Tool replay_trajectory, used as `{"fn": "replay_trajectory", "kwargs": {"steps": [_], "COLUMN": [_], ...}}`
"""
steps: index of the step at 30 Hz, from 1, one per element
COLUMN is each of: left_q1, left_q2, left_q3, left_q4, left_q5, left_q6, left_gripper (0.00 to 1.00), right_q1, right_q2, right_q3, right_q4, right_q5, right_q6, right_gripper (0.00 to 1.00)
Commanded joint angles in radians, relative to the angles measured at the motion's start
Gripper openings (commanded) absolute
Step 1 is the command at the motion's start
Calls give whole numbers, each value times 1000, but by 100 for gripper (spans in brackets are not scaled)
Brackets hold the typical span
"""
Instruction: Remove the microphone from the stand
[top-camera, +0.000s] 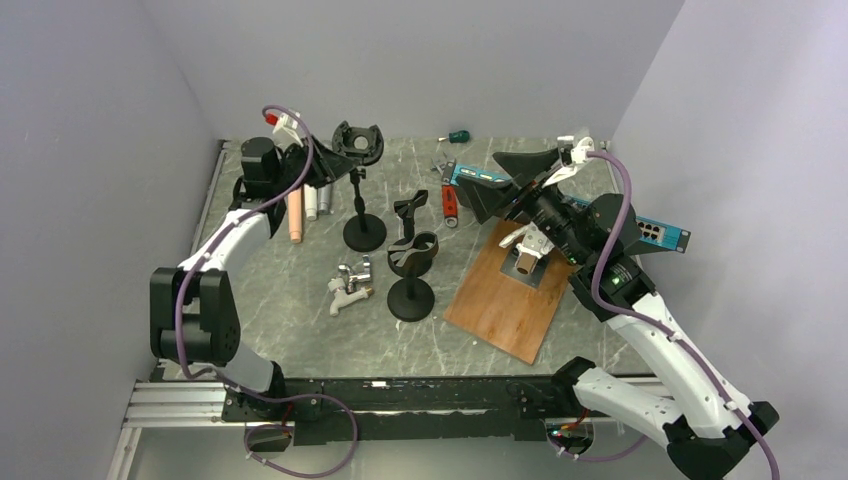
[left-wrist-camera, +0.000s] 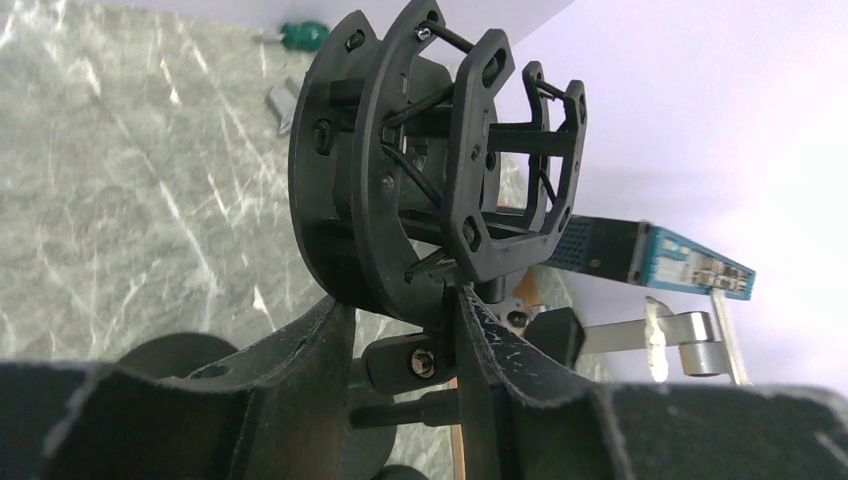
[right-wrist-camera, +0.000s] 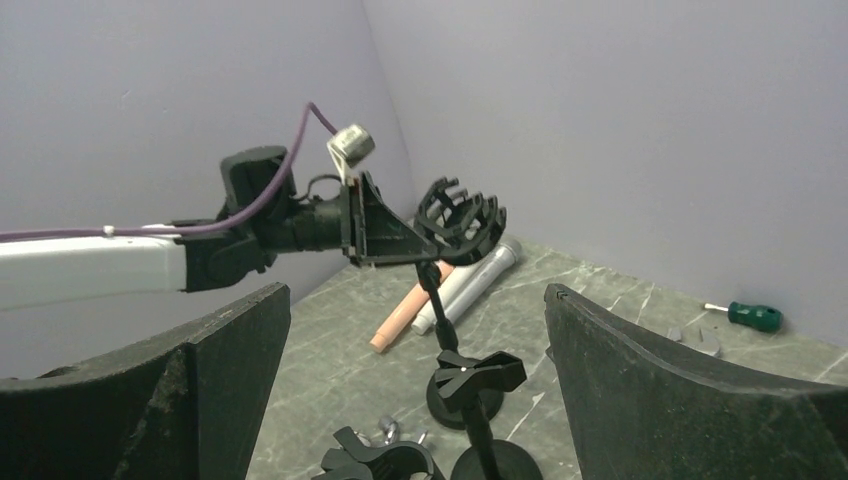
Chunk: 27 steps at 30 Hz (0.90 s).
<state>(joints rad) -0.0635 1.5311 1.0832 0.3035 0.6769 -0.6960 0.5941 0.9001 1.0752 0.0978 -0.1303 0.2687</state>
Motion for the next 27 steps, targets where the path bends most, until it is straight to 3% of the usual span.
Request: {"fn": "replay_trajectory", "kwargs": {"steps": [1, 10, 13, 20, 27], "left_q1": [-4, -7, -9, -9, -9], "left_q2": [117, 129, 104, -34, -186], "left_q3": [-93, -102, -76, 74, 241], "left_q4": [-249, -255, -300, -478, -538], "left_q5": [-100, -129, -149, -209, -207], "left_q6": [135, 131, 153, 240, 277], "left_gripper": [32, 33, 37, 62, 77], "right_q1": [-1, -1, -1, 0, -1], "right_q2": [-33, -50, -52, -62, -54], "right_q3": [-6, -8, -6, 5, 54], "right_q4": [7, -9, -15, -38, -170], "right_q5": [23, 40, 41, 66, 196], "right_q6": [-17, -32, -35, -46, -49], "right_gripper": [100, 100, 100, 100, 100]}}
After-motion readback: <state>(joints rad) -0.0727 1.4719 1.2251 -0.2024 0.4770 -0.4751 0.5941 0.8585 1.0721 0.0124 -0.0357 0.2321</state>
